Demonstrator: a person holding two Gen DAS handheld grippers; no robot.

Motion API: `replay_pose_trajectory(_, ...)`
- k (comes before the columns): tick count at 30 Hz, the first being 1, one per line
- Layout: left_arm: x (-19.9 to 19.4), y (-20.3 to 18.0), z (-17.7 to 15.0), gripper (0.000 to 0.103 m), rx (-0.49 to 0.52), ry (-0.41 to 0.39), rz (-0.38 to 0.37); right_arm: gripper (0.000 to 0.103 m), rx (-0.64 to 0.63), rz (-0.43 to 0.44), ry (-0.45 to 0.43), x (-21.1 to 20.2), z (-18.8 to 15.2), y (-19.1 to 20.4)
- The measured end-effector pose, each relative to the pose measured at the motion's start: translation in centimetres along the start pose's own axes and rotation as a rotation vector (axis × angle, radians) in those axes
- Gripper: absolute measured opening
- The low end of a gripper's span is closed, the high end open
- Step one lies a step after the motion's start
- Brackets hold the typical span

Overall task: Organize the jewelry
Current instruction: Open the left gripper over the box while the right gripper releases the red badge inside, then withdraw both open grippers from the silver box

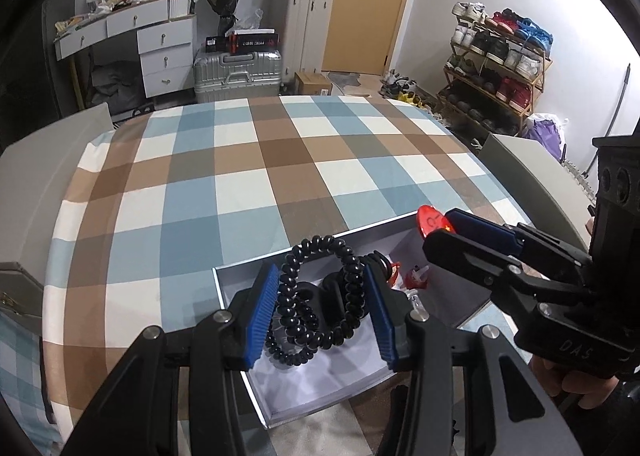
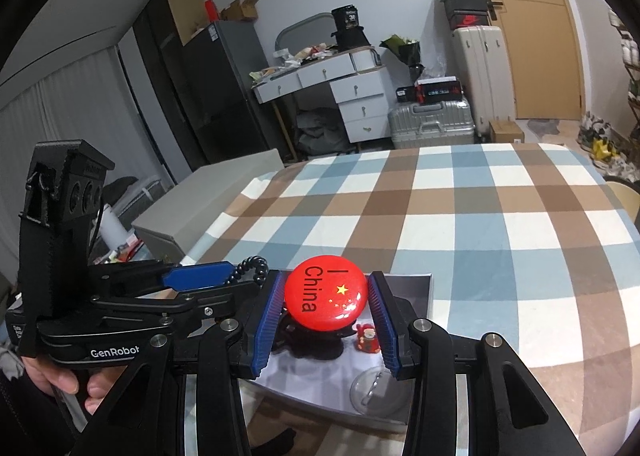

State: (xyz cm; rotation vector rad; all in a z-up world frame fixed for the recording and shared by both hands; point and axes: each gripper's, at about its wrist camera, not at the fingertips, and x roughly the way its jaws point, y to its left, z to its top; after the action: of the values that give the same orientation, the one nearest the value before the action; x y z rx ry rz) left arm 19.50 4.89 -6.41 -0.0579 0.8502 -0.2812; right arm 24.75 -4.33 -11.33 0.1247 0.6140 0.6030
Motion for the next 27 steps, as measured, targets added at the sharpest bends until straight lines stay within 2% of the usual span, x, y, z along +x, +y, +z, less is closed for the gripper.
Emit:
replay_pose_trajectory(2, 0.1, 0.2, 0.0, 0.045, -0.013, 0.009, 0.028, 0.047, -0.001, 0.022, 0.003, 0.1, -0.1, 0.1)
replay_pose_trajectory(3, 0.2, 0.2, 0.0, 0.045, -0.013, 0.011, 0.030, 0.055, -0.001, 0.035, 0.011, 0.1, -0.1, 0.2)
replay_pose_trajectory(6, -0.3, 0.2, -0.2, 0.046, -0.004, 0.010, 0.021, 0.068, -0.013, 0.009, -0.018, -0.4, -0.2, 0.6)
replay_pose_trajectory(10, -1.1, 0.2, -0.5, 0.062, -0.002, -0.013, 0.047, 0.069, 0.009, -0.001, -0.041, -1.5, -0.3, 0.5)
replay_pose_trajectory(16, -2.6, 0.1, -0.8, 0.063, -0.007, -0.036, 0.047, 0.069, 0.017, -0.035, -0.071, -3.8, -0.4, 0.8)
replay_pose_trajectory(19, -3.4, -0.2, -1.0, 0.063, -0.003, -0.047, 0.053, 0.072, 0.008, -0.041, -0.093, -5.1, -0.4, 1.4)
replay_pose_trajectory(21, -3.9, -0.5, -1.1, 0.063, 0.002, -0.055, 0.062, 0.081, -0.007, -0.039, -0.101, -5.9, -0.3, 2.0)
replay_pose_trajectory(24, -4.9, -0.9, -1.5, 0.065, 0.011, -0.076, 0.075, 0.083, -0.033, -0.042, -0.113, -7.0, 0.0, 2.8)
replay_pose_trajectory(27, -5.9, -1.2, -2.1, 0.072, 0.007, -0.096, 0.083, 0.088, -0.032, -0.036, -0.140, -8.2, 0.0, 3.4)
